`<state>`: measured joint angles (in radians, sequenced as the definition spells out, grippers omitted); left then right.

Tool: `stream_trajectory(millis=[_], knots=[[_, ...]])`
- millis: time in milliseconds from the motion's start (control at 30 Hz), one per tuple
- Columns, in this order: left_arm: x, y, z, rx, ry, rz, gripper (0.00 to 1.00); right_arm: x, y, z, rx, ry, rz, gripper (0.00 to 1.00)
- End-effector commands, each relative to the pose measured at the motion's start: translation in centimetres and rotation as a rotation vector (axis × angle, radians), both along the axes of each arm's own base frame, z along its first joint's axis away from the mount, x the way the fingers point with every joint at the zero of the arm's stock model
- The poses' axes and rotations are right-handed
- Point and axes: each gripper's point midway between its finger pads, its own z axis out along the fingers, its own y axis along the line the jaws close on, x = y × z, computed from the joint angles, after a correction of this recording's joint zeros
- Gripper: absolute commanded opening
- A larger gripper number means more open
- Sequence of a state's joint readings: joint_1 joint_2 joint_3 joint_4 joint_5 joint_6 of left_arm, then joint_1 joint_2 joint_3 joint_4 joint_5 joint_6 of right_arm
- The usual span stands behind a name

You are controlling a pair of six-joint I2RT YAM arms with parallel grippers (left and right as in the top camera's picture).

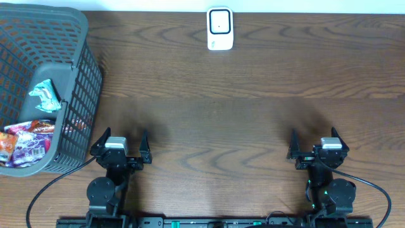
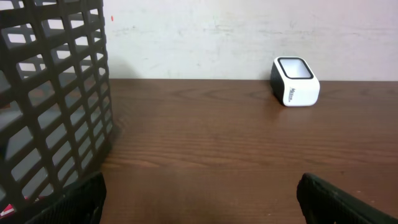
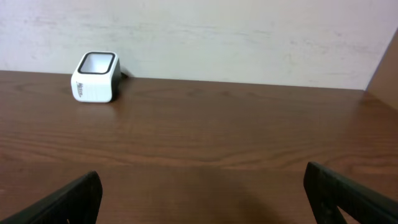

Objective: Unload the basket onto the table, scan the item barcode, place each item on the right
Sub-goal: 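Move the left gripper up and over into the grey basket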

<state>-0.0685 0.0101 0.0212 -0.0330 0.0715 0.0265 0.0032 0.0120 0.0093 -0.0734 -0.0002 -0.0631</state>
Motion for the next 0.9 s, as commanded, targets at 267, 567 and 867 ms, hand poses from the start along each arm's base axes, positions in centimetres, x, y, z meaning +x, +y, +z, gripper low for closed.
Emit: stream_trajectory(millis=[267, 567, 867], knots=[[-0.1, -0.1, -1.6, 0.01, 0.046, -0.003, 0.98, 0.0, -0.3, -0.1, -0.014, -0.001, -0.014, 0.99], [-0.1, -0.1, -1.6, 0.01, 0.046, -0.003, 0.98, 0.0, -0.3, -0.1, -0.014, -0.001, -0.014, 0.99], [-0.6, -3.5, -0.7, -0.132, 0.034, -0.193, 0.98, 0.0, -0.3, -0.1, -0.014, -0.001, -0.014, 0.99]])
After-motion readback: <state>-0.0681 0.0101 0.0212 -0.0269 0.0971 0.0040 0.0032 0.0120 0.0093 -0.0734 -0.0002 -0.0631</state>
